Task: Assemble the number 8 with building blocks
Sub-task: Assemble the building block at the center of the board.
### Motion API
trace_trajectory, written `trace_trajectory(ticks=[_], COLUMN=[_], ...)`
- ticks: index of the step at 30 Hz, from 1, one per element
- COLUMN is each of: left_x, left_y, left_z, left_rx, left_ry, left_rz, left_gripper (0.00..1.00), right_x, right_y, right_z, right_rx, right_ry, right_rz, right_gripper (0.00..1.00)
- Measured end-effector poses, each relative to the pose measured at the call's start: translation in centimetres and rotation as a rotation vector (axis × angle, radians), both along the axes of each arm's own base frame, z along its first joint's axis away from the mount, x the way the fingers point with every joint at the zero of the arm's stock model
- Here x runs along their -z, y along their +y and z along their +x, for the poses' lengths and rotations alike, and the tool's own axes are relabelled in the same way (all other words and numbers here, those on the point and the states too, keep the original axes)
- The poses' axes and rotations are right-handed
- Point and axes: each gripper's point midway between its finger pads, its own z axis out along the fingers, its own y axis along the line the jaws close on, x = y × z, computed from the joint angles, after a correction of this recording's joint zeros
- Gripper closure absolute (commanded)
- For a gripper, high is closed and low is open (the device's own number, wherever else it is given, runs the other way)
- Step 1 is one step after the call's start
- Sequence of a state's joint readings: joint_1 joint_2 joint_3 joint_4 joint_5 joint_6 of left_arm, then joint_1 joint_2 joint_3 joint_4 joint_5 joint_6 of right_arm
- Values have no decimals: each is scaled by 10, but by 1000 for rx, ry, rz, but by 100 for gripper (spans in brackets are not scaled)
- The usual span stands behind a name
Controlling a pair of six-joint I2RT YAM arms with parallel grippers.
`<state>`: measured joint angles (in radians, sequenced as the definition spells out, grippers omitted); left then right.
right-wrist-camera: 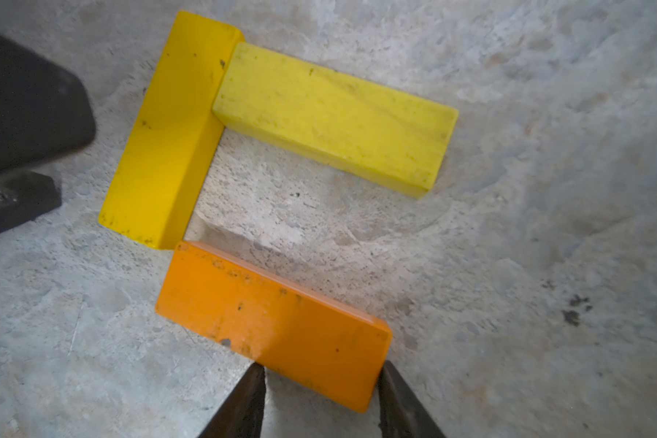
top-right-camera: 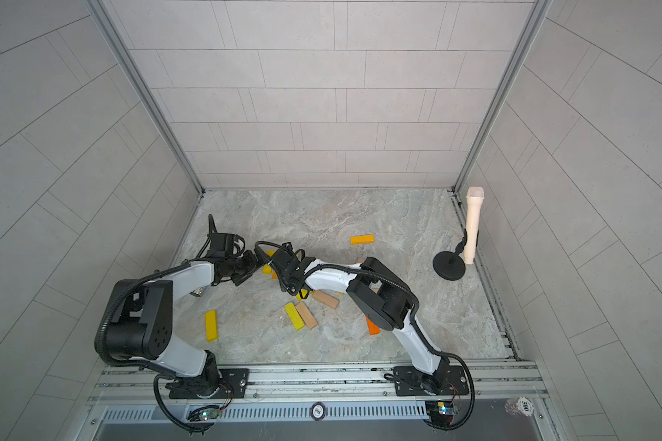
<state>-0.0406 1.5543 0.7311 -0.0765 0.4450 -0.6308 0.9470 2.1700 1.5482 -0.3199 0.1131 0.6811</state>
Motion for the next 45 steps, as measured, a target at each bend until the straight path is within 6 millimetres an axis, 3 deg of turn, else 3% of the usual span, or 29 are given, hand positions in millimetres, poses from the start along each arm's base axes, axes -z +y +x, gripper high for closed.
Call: trace_trajectory(ticks=[25,34,39,45], left_x=[0,-1,-11,-24], left_y=[0,-1,-2,-14], left_z=[0,0,-7,-34], left_rx=[0,2,9,46], left_ry=[0,-1,-24,-38], left_rz=[-1,-1,10,67], left_gripper=[0,0,0,0], right_x=[0,-1,-1,-14], right_y=[7,10,5,-12], right_z=[5,5,-5,-30], right_rx=[29,19,-19,-96], right_ry=[1,-8,-18,-37], right_rz=[27,34,20,-6], right_gripper=[51,42,39,35])
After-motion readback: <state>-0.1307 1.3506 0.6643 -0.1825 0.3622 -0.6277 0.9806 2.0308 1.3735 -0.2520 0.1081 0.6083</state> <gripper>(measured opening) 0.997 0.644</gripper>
